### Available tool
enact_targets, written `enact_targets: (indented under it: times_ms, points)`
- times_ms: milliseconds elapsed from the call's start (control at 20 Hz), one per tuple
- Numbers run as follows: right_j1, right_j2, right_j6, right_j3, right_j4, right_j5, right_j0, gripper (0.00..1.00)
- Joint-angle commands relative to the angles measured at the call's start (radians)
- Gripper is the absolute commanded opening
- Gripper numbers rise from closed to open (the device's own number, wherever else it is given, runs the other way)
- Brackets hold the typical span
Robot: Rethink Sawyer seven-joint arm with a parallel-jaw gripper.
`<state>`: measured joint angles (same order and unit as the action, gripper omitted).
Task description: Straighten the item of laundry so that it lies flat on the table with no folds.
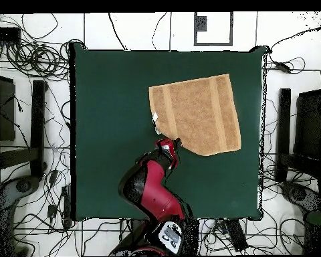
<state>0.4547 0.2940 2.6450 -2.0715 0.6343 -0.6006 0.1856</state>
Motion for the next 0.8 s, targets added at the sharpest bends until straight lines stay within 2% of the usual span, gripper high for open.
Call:
enact_targets:
  times_ms: [50, 600, 800]
  points:
    - [-0.018, -0.124, 0.243, -0.046, 0.044, 0.06, 0.011, 0.0]
    - [-0.05, -0.136, 0.306, -0.044, 0.073, -0.002, 0.023, 0.0]
    - [-0.048, -0.161, 0.373, -0.057, 0.064, -0.023, 0.004, 0.0]
